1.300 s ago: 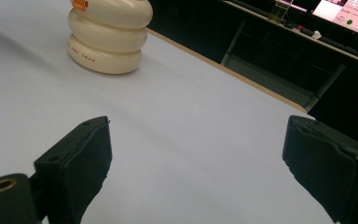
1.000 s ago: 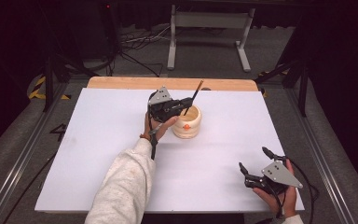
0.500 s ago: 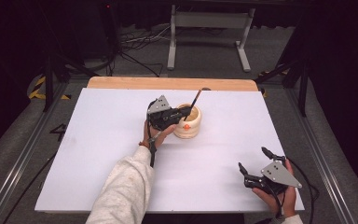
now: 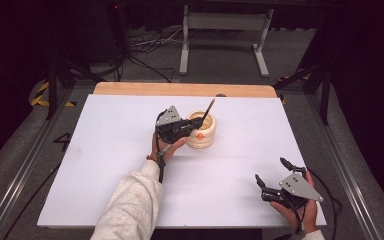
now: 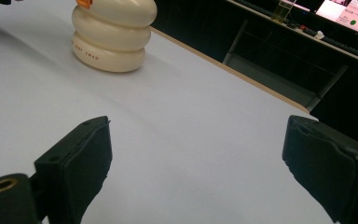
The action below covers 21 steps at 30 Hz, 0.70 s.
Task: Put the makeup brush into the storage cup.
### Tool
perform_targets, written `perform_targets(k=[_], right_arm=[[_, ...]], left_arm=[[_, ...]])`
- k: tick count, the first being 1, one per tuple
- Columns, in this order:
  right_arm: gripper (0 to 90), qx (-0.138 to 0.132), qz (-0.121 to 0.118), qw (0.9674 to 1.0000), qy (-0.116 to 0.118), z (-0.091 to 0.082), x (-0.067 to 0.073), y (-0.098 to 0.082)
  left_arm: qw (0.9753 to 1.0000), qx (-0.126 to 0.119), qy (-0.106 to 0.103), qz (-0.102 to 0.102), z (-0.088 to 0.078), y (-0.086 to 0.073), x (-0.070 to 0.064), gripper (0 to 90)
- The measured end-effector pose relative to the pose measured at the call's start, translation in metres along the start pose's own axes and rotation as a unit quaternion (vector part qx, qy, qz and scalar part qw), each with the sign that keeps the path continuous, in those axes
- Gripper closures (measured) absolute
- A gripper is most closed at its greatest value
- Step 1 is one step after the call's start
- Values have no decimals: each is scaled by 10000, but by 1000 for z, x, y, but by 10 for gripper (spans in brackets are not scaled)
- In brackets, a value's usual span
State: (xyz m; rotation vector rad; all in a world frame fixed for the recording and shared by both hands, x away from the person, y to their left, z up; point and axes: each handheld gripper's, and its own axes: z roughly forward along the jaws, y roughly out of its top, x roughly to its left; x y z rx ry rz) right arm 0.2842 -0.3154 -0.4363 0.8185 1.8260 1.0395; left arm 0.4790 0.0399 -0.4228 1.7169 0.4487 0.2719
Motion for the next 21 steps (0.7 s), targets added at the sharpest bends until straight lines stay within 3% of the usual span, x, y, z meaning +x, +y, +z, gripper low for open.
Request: perform_targets(k=[15,21], right_arm=[[85,17,-1,10000,18,0,0,0],[85,28,-10,10000,37,0,0,0]], left_arm=[[10000,-4,89,38,-2,3,-1,834],[9997,10,148,167,-3,7,-4,813]])
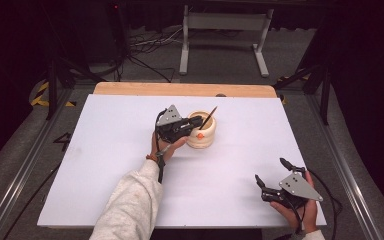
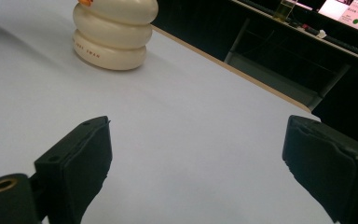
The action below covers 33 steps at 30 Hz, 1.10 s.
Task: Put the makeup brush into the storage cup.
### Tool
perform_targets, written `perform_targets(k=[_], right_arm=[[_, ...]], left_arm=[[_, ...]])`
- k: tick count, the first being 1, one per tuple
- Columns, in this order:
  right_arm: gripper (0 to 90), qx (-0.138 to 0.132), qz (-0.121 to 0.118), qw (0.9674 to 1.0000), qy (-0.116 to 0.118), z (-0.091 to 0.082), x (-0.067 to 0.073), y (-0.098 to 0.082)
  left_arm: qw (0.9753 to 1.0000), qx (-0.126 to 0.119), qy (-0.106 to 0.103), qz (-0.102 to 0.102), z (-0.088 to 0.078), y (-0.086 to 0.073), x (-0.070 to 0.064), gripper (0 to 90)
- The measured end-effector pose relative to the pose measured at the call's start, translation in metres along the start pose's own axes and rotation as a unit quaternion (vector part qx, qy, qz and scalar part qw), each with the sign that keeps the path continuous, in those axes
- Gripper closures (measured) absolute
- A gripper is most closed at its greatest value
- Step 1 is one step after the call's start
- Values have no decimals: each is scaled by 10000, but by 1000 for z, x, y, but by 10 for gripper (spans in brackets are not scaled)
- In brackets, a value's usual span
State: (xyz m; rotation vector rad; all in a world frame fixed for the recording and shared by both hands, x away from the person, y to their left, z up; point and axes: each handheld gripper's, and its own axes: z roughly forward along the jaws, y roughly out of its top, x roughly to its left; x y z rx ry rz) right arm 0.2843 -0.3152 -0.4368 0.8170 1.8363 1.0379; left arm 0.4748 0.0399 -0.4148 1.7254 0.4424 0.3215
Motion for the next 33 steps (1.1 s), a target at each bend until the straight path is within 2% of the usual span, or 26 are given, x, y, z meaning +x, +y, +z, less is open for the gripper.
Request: perform_targets(k=[2,3,6,9,11,12,14,15,20,21,22,28,33], right_arm=[[85,-4,-2,10000,0,0,0,0],[85,6,-8,10000,-3,0,0,0],[85,5,-6,10000,-1,0,0,0],[85,8,-19,10000,4,0,0,0],[85,8,-13,10000,-1,0,0,0],[85,-2,-13,10000,-1,0,0,0],[85,3,-27,10000,0,0,1,1],[85,7,-33,10000,1,0,1,1],[85,4,-37,10000,4,0,1,1],[85,-5,-35,10000,4,0,1,1],[85,-6,-30,10000,6,0,1,1],[85,-8,-47,10000,10,0,2,1],[85,-2,-45,10000,14,0,2,1]], left_arm=[[10000,1,-13,9,-1,2,-1,793],[9999,-1,79,86,-2,3,-2,775],[9998,-20,126,143,-5,6,-3,758],[9997,-66,167,152,-8,8,-4,690],[9996,-71,240,159,-11,10,-5,669],[9992,-104,310,229,-13,11,-6,659],[9990,-142,349,231,-16,13,-7,617],[9986,-126,399,319,-19,15,-8,594],[9980,-150,448,429,-25,19,-12,456],[9975,-140,498,476,-27,20,-13,456],[9974,-142,516,489,-28,21,-14,391],[9956,-175,673,620,-36,23,-17,306],[9940,-182,909,575,-41,24,-19,194]])
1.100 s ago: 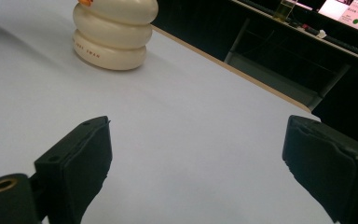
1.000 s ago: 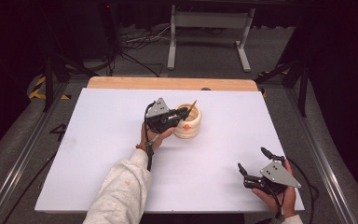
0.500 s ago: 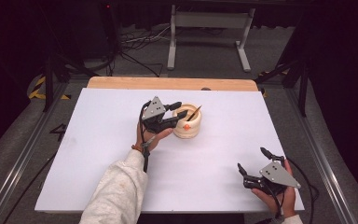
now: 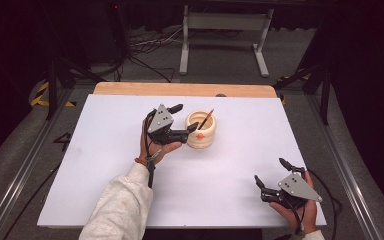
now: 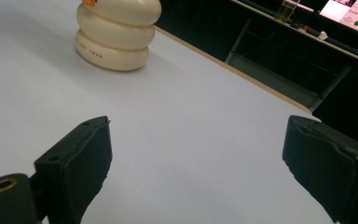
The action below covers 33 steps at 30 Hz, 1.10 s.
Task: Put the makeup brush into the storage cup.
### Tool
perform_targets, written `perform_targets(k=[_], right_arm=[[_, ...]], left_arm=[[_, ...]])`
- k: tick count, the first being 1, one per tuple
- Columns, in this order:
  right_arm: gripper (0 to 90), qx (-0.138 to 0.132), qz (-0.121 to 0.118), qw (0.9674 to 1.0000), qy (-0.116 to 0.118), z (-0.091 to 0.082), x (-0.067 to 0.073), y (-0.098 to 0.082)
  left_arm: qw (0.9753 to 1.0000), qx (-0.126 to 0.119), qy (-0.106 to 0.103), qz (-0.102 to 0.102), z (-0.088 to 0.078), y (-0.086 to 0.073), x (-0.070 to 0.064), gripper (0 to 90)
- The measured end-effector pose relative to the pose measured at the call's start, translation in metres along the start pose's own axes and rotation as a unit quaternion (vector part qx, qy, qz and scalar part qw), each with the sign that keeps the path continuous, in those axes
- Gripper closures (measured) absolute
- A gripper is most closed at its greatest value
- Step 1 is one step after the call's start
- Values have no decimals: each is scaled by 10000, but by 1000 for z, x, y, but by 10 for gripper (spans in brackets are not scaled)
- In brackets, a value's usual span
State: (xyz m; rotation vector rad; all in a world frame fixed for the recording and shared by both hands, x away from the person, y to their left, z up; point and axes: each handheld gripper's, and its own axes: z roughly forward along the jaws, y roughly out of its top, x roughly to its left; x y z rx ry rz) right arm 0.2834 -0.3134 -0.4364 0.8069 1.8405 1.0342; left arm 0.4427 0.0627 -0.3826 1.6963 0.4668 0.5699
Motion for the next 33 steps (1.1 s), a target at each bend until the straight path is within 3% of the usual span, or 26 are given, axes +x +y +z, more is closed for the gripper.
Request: perform_targets(k=[13,16,22,28,33], right_arm=[[85,3,-7,10000,3,0,0,0],[85,-9,-2,10000,1,0,0,0],[85,-5,-2,10000,7,0,0,0],[85,7,-9,10000,15,0,1,0],[85,10,-3,10000,16,0,0,0]], left_arm=[[10000,-47,36,39,-11,5,-1,111],[9995,170,188,203,-13,7,-4,56],[9992,153,158,330,-20,11,-8,23],[9983,209,263,471,-26,12,-11,18],[9986,260,296,357,-32,10,-7,18]])
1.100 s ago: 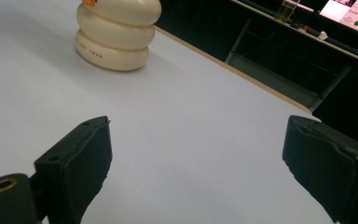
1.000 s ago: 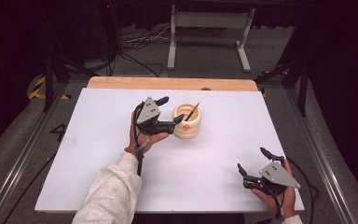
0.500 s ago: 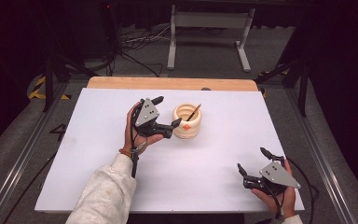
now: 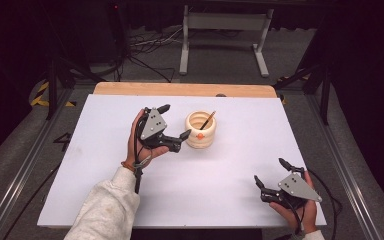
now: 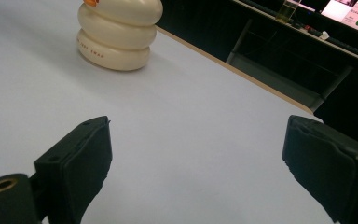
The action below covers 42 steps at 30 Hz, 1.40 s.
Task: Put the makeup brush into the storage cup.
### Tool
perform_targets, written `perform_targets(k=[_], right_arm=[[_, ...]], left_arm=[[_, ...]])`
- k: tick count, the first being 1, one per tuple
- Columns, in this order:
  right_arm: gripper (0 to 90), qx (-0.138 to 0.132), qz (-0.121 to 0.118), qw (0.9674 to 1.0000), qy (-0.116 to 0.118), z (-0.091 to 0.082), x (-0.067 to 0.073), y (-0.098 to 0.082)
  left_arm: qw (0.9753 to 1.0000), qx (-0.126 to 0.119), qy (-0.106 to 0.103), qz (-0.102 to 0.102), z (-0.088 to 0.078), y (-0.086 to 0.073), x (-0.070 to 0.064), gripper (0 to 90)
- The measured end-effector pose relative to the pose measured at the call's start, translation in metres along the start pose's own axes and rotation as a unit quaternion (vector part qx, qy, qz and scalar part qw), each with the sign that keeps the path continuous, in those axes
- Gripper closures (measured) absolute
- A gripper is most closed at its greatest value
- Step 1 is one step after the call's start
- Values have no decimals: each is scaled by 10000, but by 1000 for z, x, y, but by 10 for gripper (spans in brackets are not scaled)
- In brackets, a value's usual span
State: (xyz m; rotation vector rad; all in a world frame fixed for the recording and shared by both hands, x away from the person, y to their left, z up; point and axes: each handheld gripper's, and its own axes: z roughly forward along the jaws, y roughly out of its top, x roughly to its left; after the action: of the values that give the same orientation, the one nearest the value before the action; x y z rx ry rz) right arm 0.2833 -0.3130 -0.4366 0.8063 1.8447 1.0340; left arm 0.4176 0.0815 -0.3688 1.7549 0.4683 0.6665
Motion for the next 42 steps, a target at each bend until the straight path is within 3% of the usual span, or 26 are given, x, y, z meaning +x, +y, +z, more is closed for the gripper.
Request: perform_targets(k=[5,10,30,37,42], right_arm=[[85,-11,5,10000,-4,0,0,0],[86,17,-19,10000,22,0,1,0],[85,8,-11,10000,-14,-1,0,0],[85,22,-38,10000,-2,0,1,0],[85,18,-35,10000,-10,0,1,0]], left_arm=[[10000,21,49,-53,-5,-5,3,17],[9998,163,73,94,-13,-8,3,17],[9993,176,228,245,-44,-17,0,25],[9992,195,276,214,-55,-22,1,25],[9988,238,306,310,-63,-24,0,26]])
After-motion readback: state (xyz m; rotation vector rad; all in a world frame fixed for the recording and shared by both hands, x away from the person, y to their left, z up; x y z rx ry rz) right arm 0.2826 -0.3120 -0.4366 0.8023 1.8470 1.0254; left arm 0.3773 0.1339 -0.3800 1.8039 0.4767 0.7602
